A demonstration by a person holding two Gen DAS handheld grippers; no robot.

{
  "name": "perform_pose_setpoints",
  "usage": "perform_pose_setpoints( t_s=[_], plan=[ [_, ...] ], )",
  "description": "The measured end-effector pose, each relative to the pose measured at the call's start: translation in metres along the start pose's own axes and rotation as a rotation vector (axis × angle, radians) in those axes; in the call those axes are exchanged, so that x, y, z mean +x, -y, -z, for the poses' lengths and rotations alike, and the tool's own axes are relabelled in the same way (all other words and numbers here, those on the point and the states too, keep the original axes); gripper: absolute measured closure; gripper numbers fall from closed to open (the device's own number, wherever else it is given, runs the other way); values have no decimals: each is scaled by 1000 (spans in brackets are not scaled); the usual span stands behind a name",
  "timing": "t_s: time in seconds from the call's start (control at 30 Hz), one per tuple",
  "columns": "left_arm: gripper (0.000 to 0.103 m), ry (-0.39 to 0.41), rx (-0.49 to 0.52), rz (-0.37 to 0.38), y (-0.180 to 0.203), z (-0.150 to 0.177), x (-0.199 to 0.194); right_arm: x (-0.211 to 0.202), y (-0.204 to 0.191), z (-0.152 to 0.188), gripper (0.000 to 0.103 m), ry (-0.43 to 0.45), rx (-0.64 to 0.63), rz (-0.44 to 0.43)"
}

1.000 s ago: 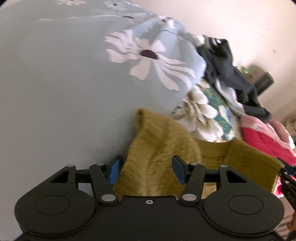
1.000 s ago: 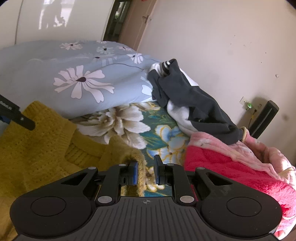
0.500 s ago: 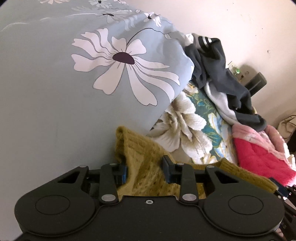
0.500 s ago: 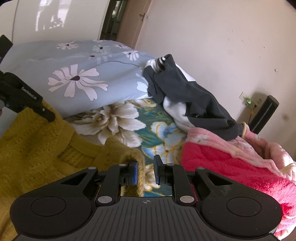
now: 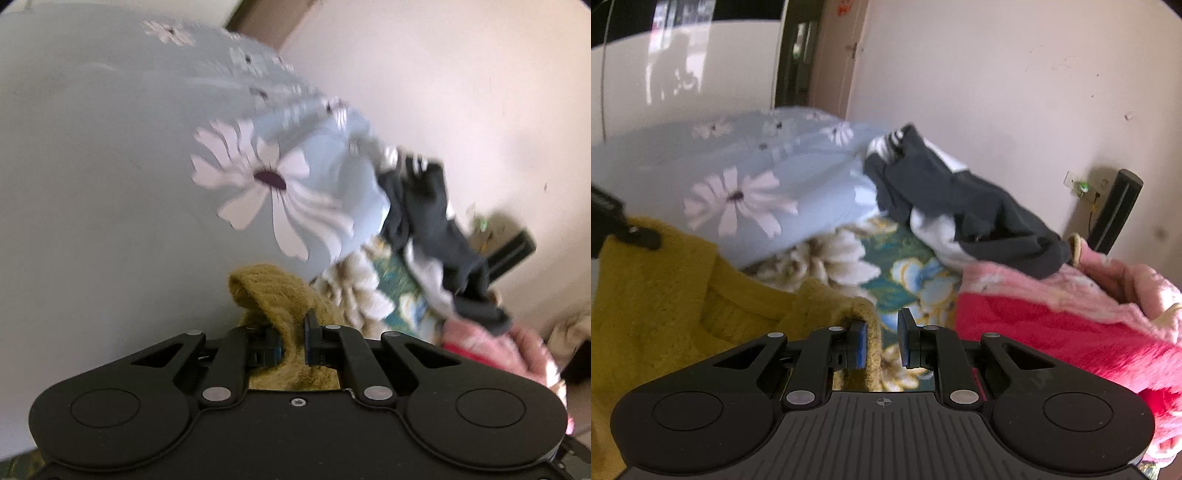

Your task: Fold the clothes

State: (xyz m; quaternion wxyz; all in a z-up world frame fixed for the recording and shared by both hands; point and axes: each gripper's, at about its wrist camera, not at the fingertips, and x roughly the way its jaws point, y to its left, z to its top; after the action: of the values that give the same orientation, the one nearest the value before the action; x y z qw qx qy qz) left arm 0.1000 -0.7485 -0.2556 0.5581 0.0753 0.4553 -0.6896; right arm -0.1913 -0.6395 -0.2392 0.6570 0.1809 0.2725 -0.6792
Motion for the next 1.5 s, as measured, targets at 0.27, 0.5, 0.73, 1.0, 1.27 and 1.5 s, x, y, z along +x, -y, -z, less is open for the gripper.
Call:
perform_pose_setpoints(
  t_s=[0.27,0.5,0.73,1.0,1.27,1.5],
  plan=[
    [96,165,-132,-20,-13,15,-158,-68,9,-37,88,141,11,-133],
    [96,290,-147,-125,1,47,-299,-144,-13,-68,88,278,-108,-351],
    [96,473,-227,-271,36,99,-429,-212,-33,-100,88,401,-173,-587],
    [96,636,-313,-391,83,179,-549,-298,-35,-106,88,521,-249,-741],
    [96,645,-283,-411,135,266,-640,-381,-10,-65,88,564,-291,-780],
    [96,655,-265,-410,169,316,-695,-427,7,-51,87,571,-328,-794]
  ],
)
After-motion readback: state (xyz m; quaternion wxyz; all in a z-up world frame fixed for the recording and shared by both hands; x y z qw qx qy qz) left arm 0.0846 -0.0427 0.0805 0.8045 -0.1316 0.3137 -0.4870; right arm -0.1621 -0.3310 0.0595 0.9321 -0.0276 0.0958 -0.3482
